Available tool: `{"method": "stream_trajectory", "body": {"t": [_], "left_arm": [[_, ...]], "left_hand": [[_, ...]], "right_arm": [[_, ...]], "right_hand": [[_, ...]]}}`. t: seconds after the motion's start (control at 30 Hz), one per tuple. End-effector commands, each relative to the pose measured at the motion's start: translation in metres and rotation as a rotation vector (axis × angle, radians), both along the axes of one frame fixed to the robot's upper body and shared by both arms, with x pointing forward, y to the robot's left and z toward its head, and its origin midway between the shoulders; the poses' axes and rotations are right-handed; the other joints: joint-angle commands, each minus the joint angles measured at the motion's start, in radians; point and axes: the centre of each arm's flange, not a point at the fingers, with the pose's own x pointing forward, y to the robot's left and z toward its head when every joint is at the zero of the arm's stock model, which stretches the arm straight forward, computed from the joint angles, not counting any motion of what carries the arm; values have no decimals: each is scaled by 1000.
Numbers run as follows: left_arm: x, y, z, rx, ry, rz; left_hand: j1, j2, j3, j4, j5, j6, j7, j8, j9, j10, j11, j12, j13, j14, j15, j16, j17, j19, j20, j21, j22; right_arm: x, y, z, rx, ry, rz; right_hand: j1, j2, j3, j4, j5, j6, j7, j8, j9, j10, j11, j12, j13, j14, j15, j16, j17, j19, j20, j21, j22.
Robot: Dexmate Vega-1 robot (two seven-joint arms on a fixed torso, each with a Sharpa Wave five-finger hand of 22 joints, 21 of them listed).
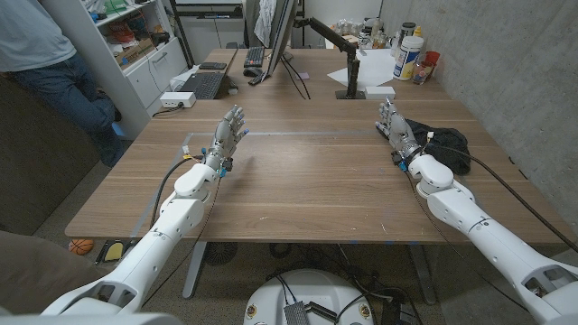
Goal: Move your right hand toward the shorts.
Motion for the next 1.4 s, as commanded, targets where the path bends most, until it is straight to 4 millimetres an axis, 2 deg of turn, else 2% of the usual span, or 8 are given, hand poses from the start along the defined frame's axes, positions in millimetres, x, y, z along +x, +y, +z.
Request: {"method": "stream_trajectory", "body": {"t": [0.03, 0.17, 0.23, 0.43, 0.73, 0.83, 1.4], "left_arm": [[-1, -2, 0, 5, -3, -4], [-2, -2, 1, 6, -4, -3], [-2, -1, 1, 10, -4, -1], [-2, -2, 1, 13, -5, -3], [-2, -2, 0, 11, -1, -3], [-3, -1, -1, 11, -1, -3], [-5, -2, -2, 19, -5, -4]], "left_hand": [[9, -1, 1, -4, 5, 4, -10, 5, 1, -7, -1, 6, 3, -9, 3, 4, 5, -4, 7, 7, 4], [9, 0, 1, -4, 5, 5, -9, 5, 1, -8, -1, 6, 3, -10, 2, 4, 5, -6, 7, 6, 4], [9, 0, 0, -5, 5, 6, -8, 5, 1, -9, 0, 6, 3, -11, 2, 4, 5, -7, 7, 6, 4], [9, 0, 0, -6, 5, 6, -9, 5, 1, -9, 0, 6, 3, -12, 3, 4, 5, -7, 7, 6, 4], [9, 3, -2, -11, 4, 6, -8, 4, 2, -10, 1, 6, 3, -15, 3, 6, 6, -11, 3, 8, 5], [8, 3, -2, -12, 4, 6, -6, 4, 2, -9, 5, 6, 3, -15, 4, 6, 6, -11, 3, 8, 5], [7, 6, -4, -16, 4, 3, -8, 2, 2, -12, 2, 6, 3, -20, 4, 6, 6, -15, 5, 8, 5]], "right_arm": [[-7, -9, 11, -105, -41, -98], [-9, -11, 14, -136, -47, -124], [-11, -13, 17, -170, -57, -155], [-15, -18, 19, -197, -65, -191], [-21, -16, 22, -270, -88, -251], [-22, -15, 22, -275, -88, -255], [-33, -18, 24, -395, -114, -396]], "right_hand": [[8, 0, 2, -2, 6, -9, 4, 1, 5, -15, -4, -4, 2, -38, -1, -3, 3, -12, -2, -3, 3], [10, 1, 1, -3, 6, -9, 4, 2, 5, -20, -6, -4, 2, -44, -4, -4, 3, -20, -2, -5, 3], [11, 2, 1, -4, 6, -12, 4, 1, 5, -27, -5, -6, 2, -49, -2, -4, 3, -24, -15, -4, 3], [13, 4, 1, -5, 7, -13, 4, 1, 5, -32, -7, -7, 2, -60, -2, -7, 2, -27, -26, -4, 3], [16, 7, 2, -6, 7, -13, 4, 1, 5, -39, -10, -7, 2, -71, -2, -8, 2, -38, -25, -6, 3], [20, 11, 3, -8, 7, -16, 3, 1, 5, -60, -11, -12, 2, -81, -6, -8, 2, -43, -23, -5, 3], [26, 15, 5, -12, 6, -16, -2, 2, 5, -64, -19, -8, 3, -92, -11, -7, 1, -53, -21, -4, 3]]}}
